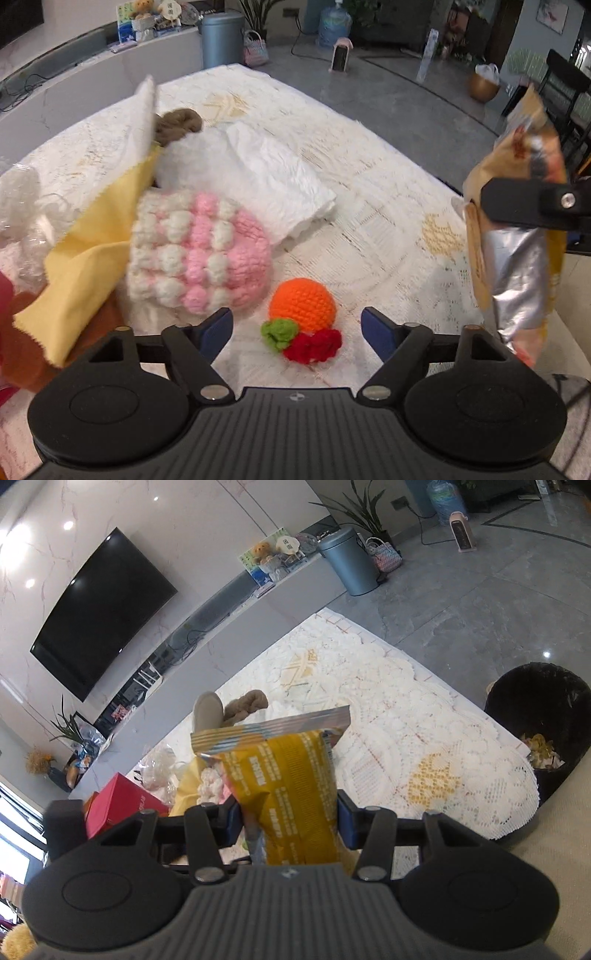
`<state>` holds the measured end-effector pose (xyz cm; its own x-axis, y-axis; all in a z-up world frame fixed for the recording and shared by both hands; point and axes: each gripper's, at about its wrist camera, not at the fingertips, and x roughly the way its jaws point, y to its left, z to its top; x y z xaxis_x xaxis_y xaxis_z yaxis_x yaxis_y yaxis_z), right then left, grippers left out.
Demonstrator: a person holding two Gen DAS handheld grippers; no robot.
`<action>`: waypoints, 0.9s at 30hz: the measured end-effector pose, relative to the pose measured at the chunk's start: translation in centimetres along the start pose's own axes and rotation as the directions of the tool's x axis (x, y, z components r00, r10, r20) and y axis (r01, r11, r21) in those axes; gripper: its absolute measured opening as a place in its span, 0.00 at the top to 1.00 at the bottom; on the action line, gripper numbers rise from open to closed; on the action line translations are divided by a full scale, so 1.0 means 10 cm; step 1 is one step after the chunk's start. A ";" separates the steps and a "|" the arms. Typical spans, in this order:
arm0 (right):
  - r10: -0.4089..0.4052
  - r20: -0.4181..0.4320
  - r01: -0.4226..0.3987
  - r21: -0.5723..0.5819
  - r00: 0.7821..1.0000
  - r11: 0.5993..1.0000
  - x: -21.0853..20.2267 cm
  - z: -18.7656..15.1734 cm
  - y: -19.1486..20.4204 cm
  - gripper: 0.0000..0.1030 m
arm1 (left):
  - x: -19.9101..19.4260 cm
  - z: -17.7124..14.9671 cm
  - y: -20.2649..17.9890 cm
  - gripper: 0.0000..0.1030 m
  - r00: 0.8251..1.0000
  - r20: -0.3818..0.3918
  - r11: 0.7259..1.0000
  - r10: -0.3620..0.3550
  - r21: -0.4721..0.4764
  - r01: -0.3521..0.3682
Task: Organize soft objects
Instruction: 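Lift the yellow packet with the right tool while the left tool grasps the orange crocheted fruit, then carry the packet and orange fruit with both tools over the open box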
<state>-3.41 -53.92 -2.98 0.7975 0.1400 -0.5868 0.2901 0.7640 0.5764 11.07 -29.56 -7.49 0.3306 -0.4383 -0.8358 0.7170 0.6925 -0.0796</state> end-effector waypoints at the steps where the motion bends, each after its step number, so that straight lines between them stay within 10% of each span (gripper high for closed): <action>1: -0.001 -0.002 0.001 0.001 1.000 1.000 0.01 0.00 0.00 0.52 | 0.04 0.00 -0.02 0.15 1.000 -0.005 1.000 0.000 -0.006 0.000; 7: -0.006 -0.027 0.007 0.012 1.000 1.000 0.05 -0.01 -0.04 0.52 | 0.19 -0.02 -0.09 0.48 0.997 -0.018 0.997 0.076 0.012 -0.076; 27: 0.042 -0.052 -0.045 -0.062 0.998 0.997 0.10 -0.05 0.18 0.52 | -0.47 -0.29 0.05 0.51 0.993 0.072 0.993 0.091 0.068 -0.096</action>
<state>-2.33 -52.13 -2.80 0.7806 0.2044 -0.5906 0.2202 0.7944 0.5660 8.09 -25.53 -5.16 0.4378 -0.4140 -0.7981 0.7224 0.6905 0.0381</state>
